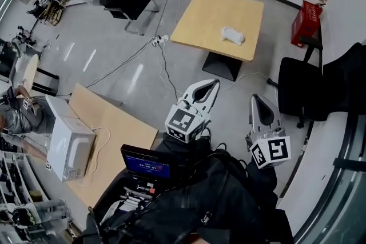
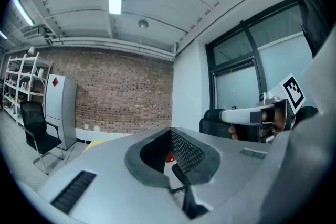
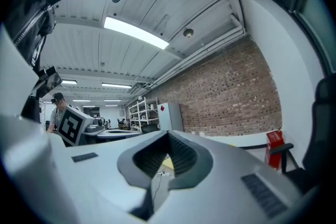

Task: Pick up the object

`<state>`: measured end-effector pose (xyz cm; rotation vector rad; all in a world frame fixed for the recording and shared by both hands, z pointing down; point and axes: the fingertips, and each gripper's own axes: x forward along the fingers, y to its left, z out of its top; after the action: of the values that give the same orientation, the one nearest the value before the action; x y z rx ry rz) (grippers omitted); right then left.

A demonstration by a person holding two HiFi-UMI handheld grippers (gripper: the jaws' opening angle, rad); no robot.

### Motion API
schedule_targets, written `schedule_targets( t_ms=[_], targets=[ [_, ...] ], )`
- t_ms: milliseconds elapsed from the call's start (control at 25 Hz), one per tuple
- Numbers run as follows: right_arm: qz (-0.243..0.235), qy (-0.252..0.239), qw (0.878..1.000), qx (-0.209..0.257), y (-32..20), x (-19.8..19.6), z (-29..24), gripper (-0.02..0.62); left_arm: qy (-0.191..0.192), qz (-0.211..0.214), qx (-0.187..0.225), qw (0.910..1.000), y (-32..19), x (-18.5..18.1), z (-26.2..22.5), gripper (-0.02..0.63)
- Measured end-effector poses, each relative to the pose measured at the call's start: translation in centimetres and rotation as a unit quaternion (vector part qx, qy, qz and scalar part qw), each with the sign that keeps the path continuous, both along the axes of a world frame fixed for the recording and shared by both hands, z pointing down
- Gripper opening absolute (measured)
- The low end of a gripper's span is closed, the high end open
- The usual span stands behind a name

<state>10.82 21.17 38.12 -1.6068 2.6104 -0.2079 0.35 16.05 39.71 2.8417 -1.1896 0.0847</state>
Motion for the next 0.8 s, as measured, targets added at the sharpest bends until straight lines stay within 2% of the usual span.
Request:
schedule_targets(
  t_ms=[280,520,800],
  targets=[
    [0.012,0.013,1.000,-0.009,-2.5,0.3,0.5,0.005,0.006,0.013,0.000,0.9999,-3.2,0.8,0.5,-0.002],
    [0.031,0.032,0.999,0.001,-7.4,0.8,-0.8,0.005,0.022,0.027,0.009,0.9994,-8.3,1.3,-0.5,-0.002],
    [0.024,0.043,0.999,0.008,-13.0,-1.5,-1.7,0.005,0.023,0.016,0.018,0.9994,-14.1,-1.0,-1.5,-0.002]
  ],
)
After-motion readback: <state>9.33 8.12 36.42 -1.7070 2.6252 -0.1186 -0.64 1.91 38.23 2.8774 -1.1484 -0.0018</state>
